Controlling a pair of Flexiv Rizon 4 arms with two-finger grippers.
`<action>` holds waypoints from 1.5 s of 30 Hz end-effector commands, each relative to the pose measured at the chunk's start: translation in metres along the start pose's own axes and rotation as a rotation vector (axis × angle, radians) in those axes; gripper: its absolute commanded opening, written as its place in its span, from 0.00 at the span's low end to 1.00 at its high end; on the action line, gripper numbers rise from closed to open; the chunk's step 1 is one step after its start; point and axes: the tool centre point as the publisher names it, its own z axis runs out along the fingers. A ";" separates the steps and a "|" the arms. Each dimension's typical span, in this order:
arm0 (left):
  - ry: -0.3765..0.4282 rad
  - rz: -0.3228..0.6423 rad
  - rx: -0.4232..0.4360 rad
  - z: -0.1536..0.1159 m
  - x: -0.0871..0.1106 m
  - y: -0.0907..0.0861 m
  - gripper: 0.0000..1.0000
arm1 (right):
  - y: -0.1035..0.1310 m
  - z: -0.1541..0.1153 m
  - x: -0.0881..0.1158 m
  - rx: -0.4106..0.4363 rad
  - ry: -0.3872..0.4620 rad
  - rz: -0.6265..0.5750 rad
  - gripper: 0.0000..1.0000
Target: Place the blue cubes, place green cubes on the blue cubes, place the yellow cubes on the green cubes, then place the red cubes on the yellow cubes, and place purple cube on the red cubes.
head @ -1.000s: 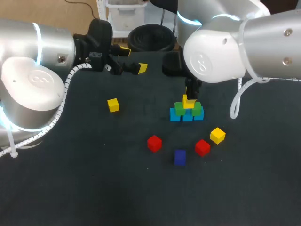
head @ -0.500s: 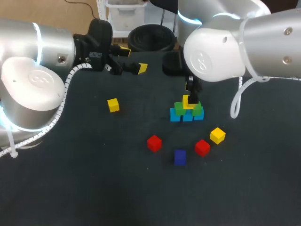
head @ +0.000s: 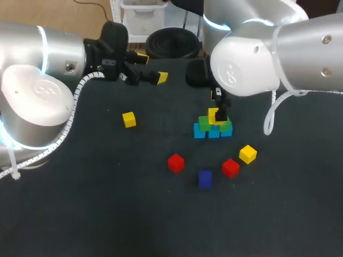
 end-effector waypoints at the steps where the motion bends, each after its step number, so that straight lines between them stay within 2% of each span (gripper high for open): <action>1: -0.007 0.002 0.001 0.000 0.001 0.001 1.00 | -0.004 0.003 -0.001 -0.003 0.001 -0.003 1.00; 11: -0.007 0.002 0.001 0.000 0.001 0.001 1.00 | -0.007 0.004 -0.003 -0.001 -0.003 -0.014 1.00; 12: -0.007 0.002 0.001 0.000 0.001 0.001 1.00 | -0.007 0.004 -0.003 -0.001 -0.002 -0.015 0.93; 13: -0.007 0.002 0.001 0.000 0.001 0.001 1.00 | -0.007 0.004 -0.003 -0.002 -0.001 -0.016 0.78; 14: -0.007 0.002 0.001 0.000 0.001 0.001 1.00 | -0.007 0.004 -0.003 -0.003 -0.001 -0.017 0.69; 15: -0.007 0.002 0.001 0.000 0.001 0.001 1.00 | -0.007 0.004 -0.003 -0.004 0.000 -0.017 0.50; 24: -0.007 0.002 0.001 0.000 0.001 0.001 1.00 | -0.008 0.004 -0.002 -0.007 0.003 -0.022 0.39; 30: -0.007 0.002 0.001 0.000 0.001 0.001 1.00 | -0.007 0.004 -0.001 -0.014 0.003 -0.023 0.36; 33: -0.007 0.002 0.001 0.000 0.001 0.001 1.00 | -0.006 0.004 0.000 -0.018 0.005 -0.026 0.30; 45: -0.007 0.002 0.001 0.000 0.001 0.001 1.00 | -0.002 0.002 0.001 -0.024 0.005 -0.028 0.26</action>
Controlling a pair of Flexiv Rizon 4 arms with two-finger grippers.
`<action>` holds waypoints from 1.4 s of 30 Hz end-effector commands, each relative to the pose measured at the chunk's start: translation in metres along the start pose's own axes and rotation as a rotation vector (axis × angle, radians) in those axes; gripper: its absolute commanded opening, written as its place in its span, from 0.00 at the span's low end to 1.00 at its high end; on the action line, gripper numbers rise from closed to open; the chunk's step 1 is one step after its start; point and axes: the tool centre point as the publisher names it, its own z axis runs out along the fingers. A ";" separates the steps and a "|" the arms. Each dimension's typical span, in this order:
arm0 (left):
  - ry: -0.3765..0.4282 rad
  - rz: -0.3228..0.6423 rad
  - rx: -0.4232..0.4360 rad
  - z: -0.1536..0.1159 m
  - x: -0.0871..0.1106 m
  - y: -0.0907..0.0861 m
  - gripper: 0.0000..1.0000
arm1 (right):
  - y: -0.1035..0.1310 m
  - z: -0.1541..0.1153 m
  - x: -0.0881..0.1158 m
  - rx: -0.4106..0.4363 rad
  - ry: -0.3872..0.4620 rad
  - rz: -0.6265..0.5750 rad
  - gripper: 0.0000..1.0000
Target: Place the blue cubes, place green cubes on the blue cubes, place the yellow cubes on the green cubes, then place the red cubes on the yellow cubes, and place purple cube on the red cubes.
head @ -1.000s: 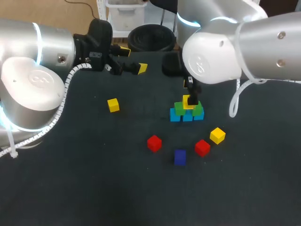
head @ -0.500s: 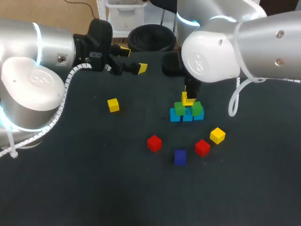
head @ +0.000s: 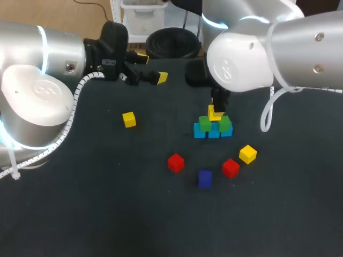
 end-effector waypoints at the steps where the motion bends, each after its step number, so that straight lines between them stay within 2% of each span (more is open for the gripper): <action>1: -0.007 0.002 0.001 0.000 0.001 0.001 1.00 | 0.002 -0.001 0.001 -0.002 -0.003 -0.001 0.26; 12: -0.007 0.002 0.001 0.000 0.001 0.001 1.00 | 0.007 -0.003 0.001 0.000 -0.005 -0.001 0.24; 21: -0.007 0.002 0.001 0.000 0.001 0.001 1.00 | 0.013 -0.008 0.003 0.002 -0.006 0.003 0.12; 32: -0.007 0.002 0.001 0.000 0.001 0.001 1.00 | 0.019 -0.005 0.003 -0.012 -0.006 0.003 0.14; 42: -0.007 0.002 0.001 0.000 0.001 0.001 1.00 | 0.014 -0.002 0.001 -0.007 -0.010 0.003 0.16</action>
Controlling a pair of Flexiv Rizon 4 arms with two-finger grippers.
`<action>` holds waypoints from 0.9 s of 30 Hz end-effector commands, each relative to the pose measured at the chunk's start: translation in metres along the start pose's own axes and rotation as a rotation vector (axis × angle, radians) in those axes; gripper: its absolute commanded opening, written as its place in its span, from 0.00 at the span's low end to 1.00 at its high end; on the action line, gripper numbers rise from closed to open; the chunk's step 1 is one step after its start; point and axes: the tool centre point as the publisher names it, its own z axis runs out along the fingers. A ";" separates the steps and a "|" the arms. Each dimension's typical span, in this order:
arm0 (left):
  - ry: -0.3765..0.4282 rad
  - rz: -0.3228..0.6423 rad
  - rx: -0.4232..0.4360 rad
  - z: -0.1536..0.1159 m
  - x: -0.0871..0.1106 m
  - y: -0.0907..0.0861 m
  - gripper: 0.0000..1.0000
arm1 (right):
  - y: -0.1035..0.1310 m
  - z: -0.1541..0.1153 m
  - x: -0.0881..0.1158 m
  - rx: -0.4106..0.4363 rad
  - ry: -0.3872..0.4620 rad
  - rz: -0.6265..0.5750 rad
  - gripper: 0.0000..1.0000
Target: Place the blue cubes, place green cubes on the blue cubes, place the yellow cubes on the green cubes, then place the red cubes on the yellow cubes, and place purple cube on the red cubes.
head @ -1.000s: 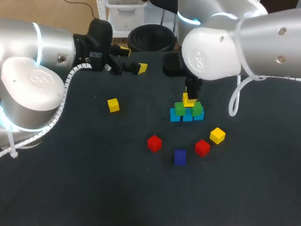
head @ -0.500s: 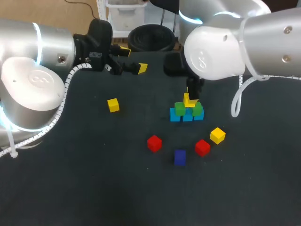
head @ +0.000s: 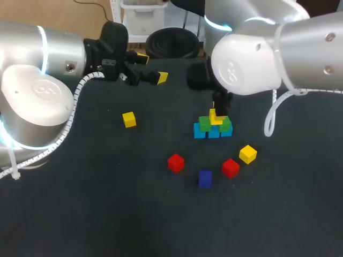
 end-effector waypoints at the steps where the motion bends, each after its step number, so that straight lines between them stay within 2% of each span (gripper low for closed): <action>1: -0.007 0.002 0.001 0.000 0.001 0.001 1.00 | -0.002 0.000 -0.001 0.003 -0.002 0.001 0.16; 14: -0.007 0.002 0.001 0.000 0.001 0.001 1.00 | -0.005 0.001 -0.001 0.000 0.002 -0.003 0.20; 16: -0.007 0.002 0.001 0.000 0.001 0.001 1.00 | -0.005 0.001 -0.001 -0.001 0.003 -0.004 0.28; 19: -0.007 0.002 0.001 0.000 0.001 0.001 1.00 | -0.006 0.001 -0.001 -0.003 0.002 -0.004 0.46; 20: -0.007 0.002 0.001 0.000 0.001 0.001 1.00 | -0.006 0.001 -0.001 -0.004 0.001 -0.004 0.48; 22: -0.007 0.002 0.001 0.000 0.001 0.001 1.00 | -0.006 0.001 0.000 -0.010 0.000 -0.002 0.61; 25: -0.007 0.002 0.001 0.000 0.001 0.001 1.00 | -0.007 0.001 0.000 -0.015 -0.001 -0.004 0.69; 27: -0.007 0.002 0.001 0.000 0.001 0.001 1.00 | -0.006 0.001 0.000 -0.021 -0.004 -0.003 0.67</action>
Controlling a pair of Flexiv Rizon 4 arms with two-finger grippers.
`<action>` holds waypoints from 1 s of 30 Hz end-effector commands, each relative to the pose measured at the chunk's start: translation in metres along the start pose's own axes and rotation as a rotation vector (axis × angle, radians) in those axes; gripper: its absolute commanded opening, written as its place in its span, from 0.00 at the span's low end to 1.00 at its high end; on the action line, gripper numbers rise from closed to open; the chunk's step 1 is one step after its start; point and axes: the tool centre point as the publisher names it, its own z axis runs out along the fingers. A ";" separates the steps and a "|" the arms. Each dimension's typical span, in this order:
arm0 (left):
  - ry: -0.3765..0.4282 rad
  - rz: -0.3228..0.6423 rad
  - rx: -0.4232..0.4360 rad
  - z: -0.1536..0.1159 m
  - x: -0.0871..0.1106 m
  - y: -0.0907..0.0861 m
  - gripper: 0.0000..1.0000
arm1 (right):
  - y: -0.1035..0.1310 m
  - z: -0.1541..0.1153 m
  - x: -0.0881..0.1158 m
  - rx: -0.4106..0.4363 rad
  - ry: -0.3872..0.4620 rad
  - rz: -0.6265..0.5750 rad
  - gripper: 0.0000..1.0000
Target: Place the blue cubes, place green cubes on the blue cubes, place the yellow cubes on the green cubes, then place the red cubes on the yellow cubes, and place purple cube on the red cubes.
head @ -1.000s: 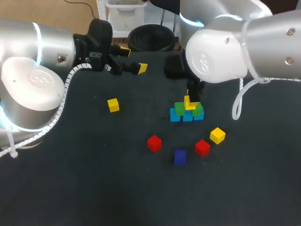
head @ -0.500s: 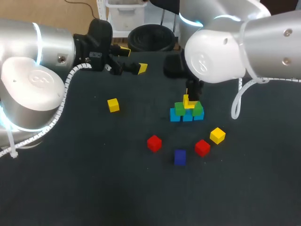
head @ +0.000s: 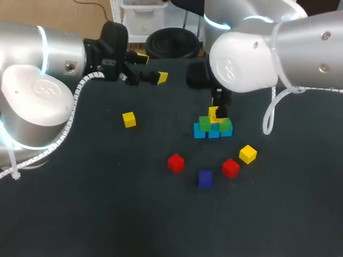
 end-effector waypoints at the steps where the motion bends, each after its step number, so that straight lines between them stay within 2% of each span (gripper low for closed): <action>1: -0.007 0.002 0.001 0.000 0.002 0.001 1.00 | -0.002 -0.001 0.000 -0.013 -0.006 0.003 0.63; 3: -0.007 0.002 0.001 0.000 0.002 0.001 1.00 | -0.003 -0.003 0.001 -0.010 -0.010 0.007 0.60; 5: -0.007 0.002 0.001 0.000 0.002 0.001 1.00 | -0.004 -0.007 0.003 -0.009 -0.027 0.021 0.69; 6: -0.007 0.002 0.001 0.000 0.002 0.001 1.00 | -0.006 -0.011 0.005 -0.006 -0.042 0.038 0.89; 7: -0.007 0.002 0.001 0.000 0.002 0.001 1.00 | -0.008 -0.014 0.007 -0.006 -0.055 0.052 1.00; 15: -0.007 0.002 0.001 0.000 0.002 0.001 1.00 | -0.021 -0.040 0.044 0.028 -0.188 0.205 1.00; 20: -0.007 0.002 0.001 0.000 0.002 0.001 1.00 | -0.021 -0.045 0.063 0.043 -0.218 0.246 1.00; 25: -0.007 0.002 0.001 0.000 0.002 0.001 1.00 | -0.011 -0.042 0.074 0.023 -0.224 0.305 1.00; 30: -0.007 0.002 0.001 0.000 0.002 0.001 1.00 | 0.011 -0.037 0.080 -0.009 -0.225 0.360 1.00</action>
